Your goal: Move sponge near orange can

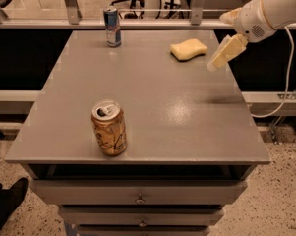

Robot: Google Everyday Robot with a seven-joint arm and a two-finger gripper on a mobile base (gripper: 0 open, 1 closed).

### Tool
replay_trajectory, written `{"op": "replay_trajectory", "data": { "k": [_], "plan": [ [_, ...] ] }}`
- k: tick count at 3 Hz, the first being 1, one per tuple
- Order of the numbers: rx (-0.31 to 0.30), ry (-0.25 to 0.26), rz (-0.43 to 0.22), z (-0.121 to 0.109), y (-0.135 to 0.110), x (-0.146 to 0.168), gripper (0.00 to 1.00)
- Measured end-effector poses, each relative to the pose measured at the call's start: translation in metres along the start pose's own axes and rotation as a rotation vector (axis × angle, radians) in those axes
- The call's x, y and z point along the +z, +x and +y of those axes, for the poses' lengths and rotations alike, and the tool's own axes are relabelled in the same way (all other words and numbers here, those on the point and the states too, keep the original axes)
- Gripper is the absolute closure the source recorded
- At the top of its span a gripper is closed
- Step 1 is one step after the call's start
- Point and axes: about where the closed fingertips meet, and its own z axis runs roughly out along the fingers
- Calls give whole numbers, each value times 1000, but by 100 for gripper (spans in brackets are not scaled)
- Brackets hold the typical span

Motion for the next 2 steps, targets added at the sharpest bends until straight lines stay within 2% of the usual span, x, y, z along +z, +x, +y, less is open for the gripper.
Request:
{"op": "replay_trajectory", "data": {
  "k": [1,2],
  "plan": [
    [16,6,-16,-2,2,4,0],
    [54,41,-70,-18,10,18,0]
  ]
}}
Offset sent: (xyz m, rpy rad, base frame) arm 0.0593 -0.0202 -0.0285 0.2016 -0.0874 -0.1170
